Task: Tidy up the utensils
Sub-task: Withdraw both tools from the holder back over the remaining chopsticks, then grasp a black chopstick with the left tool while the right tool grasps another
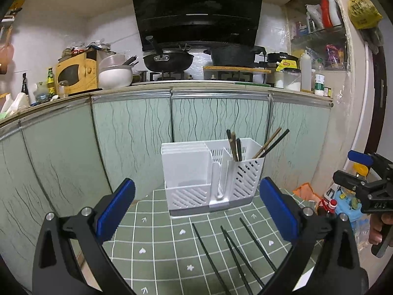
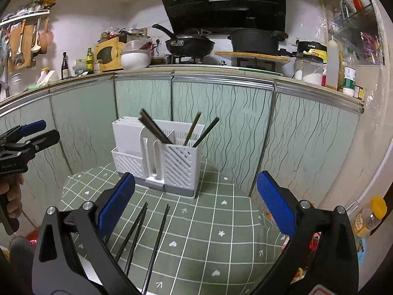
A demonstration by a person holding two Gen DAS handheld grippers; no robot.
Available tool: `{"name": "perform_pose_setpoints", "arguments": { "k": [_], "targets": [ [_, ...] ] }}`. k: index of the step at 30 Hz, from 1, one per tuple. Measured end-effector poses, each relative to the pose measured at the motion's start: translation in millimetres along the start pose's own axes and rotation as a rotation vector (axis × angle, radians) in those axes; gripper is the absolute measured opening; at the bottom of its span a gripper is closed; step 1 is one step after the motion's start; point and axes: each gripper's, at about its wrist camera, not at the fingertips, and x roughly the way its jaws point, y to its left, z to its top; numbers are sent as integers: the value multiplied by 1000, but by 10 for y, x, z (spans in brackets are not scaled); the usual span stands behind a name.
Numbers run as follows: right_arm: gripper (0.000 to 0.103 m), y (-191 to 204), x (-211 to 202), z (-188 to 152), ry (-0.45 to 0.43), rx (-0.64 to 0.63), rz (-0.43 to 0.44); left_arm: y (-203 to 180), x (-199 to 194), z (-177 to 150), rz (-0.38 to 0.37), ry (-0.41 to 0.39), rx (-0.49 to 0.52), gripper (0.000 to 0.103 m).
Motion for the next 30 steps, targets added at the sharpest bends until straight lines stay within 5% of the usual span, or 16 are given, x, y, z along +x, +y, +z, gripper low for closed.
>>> {"name": "perform_pose_setpoints", "arguments": {
  "k": [30],
  "targets": [
    [95, 214, 158, -967, 129, 13, 26, 34, -77, -1067, -2, 94, -16, 98]
  ]
}}
